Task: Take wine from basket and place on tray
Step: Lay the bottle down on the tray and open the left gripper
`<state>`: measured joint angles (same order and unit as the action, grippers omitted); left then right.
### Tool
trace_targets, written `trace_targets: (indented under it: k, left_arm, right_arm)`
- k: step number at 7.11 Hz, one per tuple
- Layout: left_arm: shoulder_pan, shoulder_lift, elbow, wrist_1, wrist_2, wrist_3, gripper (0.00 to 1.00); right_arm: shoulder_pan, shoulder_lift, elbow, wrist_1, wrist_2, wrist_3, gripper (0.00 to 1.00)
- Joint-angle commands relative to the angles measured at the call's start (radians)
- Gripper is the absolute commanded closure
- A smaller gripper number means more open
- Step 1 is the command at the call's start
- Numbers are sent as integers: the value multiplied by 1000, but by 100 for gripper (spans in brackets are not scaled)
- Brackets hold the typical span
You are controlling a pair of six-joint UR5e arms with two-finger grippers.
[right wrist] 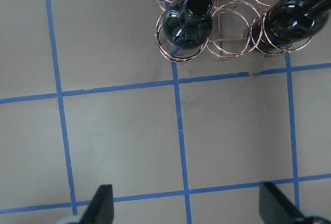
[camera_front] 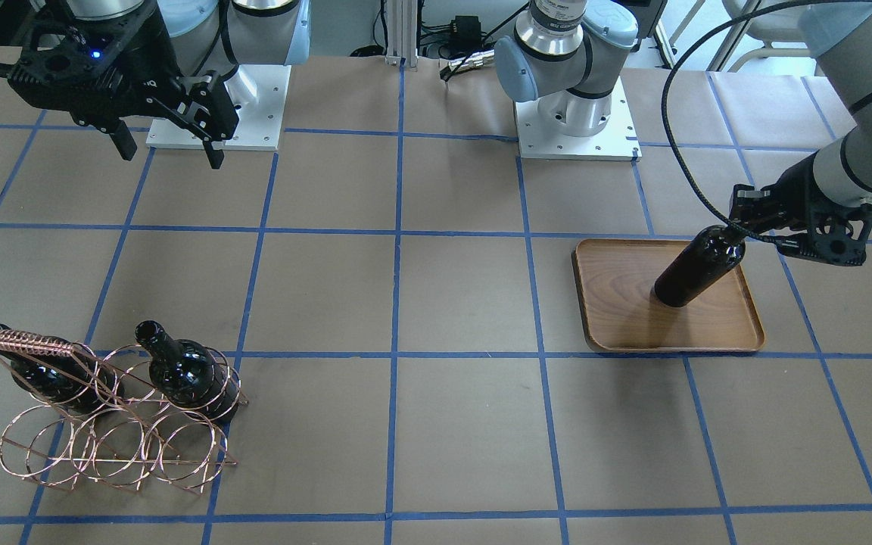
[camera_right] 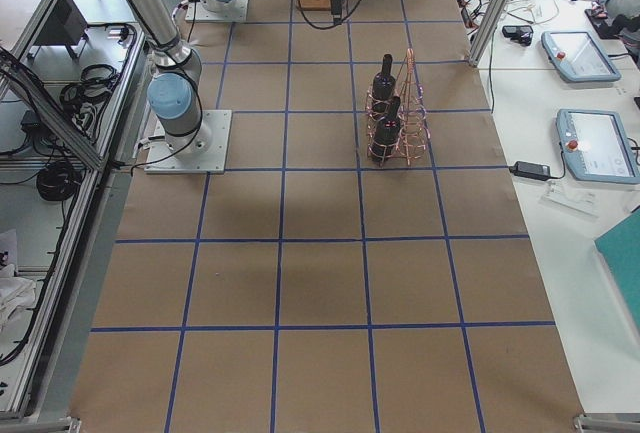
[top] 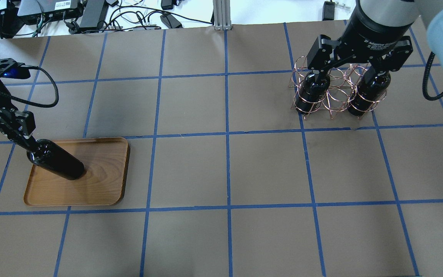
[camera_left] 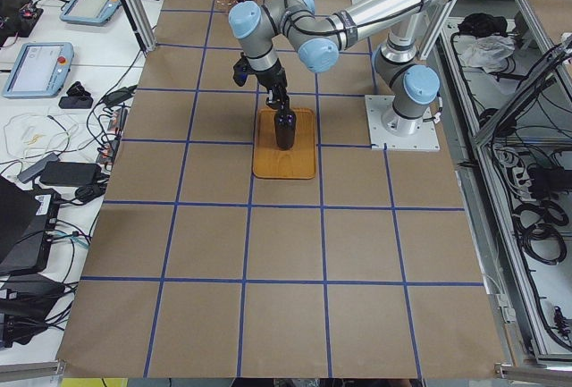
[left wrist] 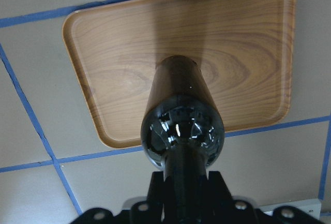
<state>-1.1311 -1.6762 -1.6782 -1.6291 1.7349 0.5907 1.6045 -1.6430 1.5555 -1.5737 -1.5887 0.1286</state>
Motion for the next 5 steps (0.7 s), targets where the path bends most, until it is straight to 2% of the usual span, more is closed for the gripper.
trace_targets:
  k: [1, 2, 3, 5]
  left_arm:
    - [-1, -2, 2, -3, 0, 1, 11]
    - [-1, -2, 6, -6, 3, 1, 0]
    - [-13, 12, 14, -11, 3, 0, 0]
    - [-48, 102, 58, -72, -18, -43, 0]
  right_arm:
    - [0, 0, 0, 0, -1, 2, 0]
    - [0, 0, 0, 0, -1, 2, 0]
    - [0, 0, 0, -3, -1, 2, 0]
    - [0, 0, 0, -3, -1, 2, 0]
